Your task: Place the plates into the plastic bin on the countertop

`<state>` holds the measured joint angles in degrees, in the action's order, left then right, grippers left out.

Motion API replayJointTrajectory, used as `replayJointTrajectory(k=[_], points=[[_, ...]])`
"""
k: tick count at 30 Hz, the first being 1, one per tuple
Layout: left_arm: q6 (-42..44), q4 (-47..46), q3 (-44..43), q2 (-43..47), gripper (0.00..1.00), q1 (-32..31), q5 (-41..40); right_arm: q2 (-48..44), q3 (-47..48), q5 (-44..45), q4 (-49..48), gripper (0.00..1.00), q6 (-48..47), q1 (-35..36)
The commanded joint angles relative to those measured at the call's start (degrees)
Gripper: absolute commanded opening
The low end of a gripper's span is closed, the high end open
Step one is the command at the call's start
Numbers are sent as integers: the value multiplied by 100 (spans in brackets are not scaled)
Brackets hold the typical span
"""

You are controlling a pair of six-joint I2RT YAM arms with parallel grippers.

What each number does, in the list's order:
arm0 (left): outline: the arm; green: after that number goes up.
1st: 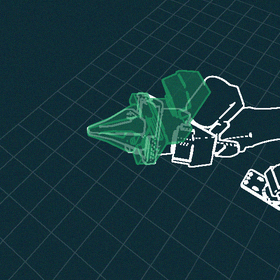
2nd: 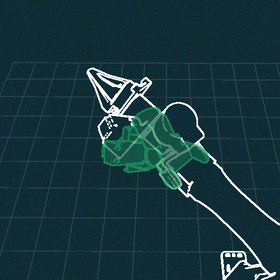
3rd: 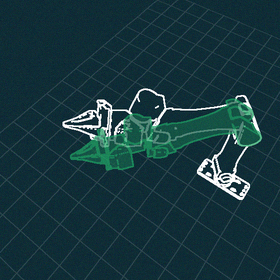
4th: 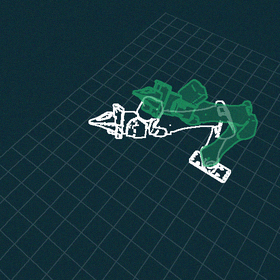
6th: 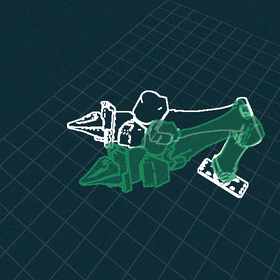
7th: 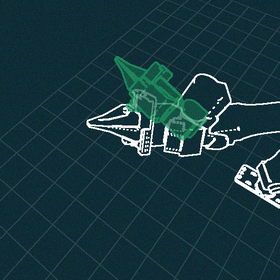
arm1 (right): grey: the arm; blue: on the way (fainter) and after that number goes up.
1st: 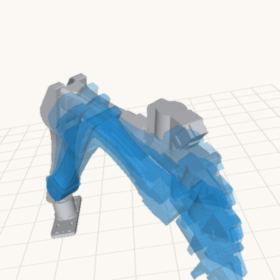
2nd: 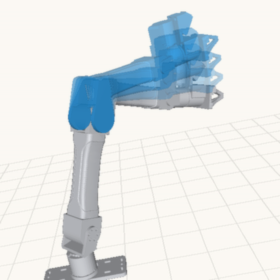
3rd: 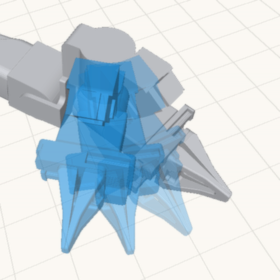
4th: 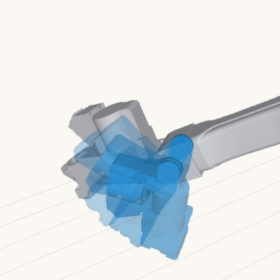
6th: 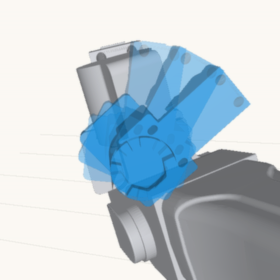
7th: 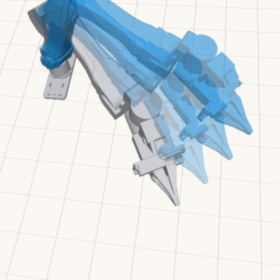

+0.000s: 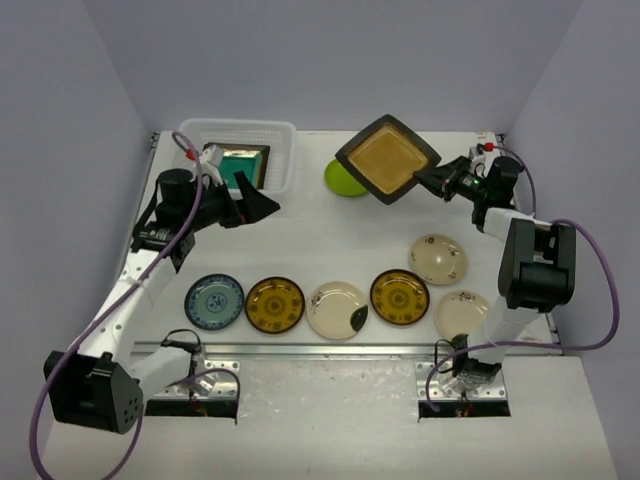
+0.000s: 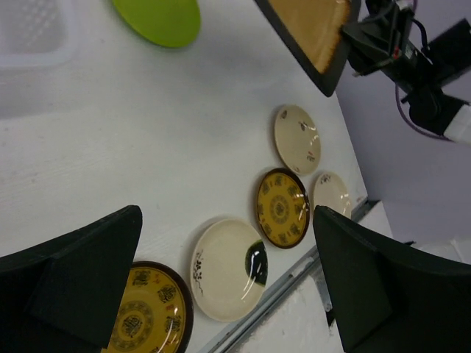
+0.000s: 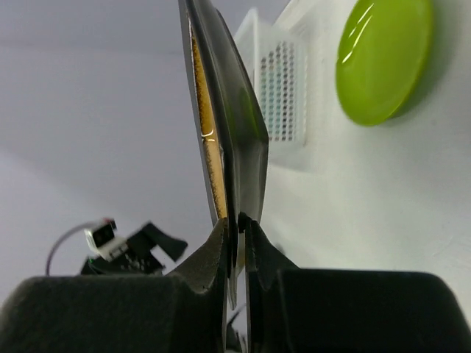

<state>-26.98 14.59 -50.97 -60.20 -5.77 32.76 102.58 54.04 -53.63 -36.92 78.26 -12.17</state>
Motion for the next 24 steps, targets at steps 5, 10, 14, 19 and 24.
replayJointTrajectory(k=[5, 10, 14, 19, 24], points=[[404, 108, -1052, -964, 100, -671, 61, -1258, -508, -1653, -24, 0, -1487, 613], [542, 165, -1120, -1287, 100, -699, 353, -1678, -395, -1457, 1803, 0, -2920, 1090], [527, 122, -853, -1293, 99, -864, 403, -1870, -459, -1466, 1949, 0, -3009, 1238], [567, -34, -663, -1310, 85, -1039, 478, -1999, -288, -1538, 2551, 0, -3448, 1718], [612, -118, -592, -1343, 62, -1184, 622, -2057, -421, -1660, 2260, 0, -3179, 1758]])
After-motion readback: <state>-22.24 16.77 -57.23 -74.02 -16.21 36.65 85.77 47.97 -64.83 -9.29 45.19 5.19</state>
